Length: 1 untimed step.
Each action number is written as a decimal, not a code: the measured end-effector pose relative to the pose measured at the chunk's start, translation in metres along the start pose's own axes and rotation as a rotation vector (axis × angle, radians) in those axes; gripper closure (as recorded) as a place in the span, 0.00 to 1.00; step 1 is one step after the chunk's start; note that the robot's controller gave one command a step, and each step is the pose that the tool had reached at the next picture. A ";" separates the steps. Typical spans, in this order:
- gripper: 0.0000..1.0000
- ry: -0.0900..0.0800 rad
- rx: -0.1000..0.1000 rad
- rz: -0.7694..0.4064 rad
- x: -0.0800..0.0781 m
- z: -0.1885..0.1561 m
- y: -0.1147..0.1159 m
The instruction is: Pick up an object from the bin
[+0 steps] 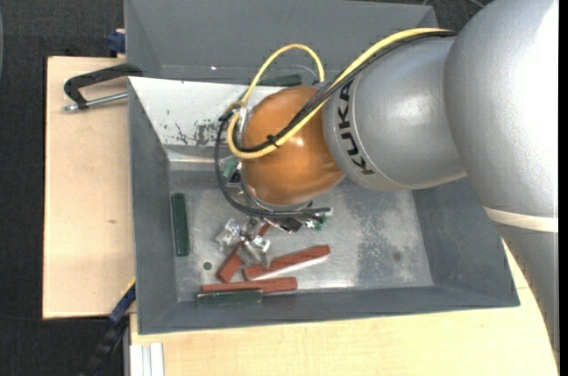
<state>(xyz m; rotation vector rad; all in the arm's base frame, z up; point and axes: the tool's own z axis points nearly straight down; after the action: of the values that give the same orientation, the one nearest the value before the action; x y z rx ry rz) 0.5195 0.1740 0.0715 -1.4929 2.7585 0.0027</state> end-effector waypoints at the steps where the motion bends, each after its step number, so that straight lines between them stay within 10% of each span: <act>1: 1.00 0.000 0.000 0.000 0.000 0.000 0.000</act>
Offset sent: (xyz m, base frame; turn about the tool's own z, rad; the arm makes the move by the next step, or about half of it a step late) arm -0.0148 0.0070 0.1918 0.0008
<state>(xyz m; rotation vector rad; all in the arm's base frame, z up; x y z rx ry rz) 0.5195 0.1740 0.0715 -1.4930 2.7586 0.0028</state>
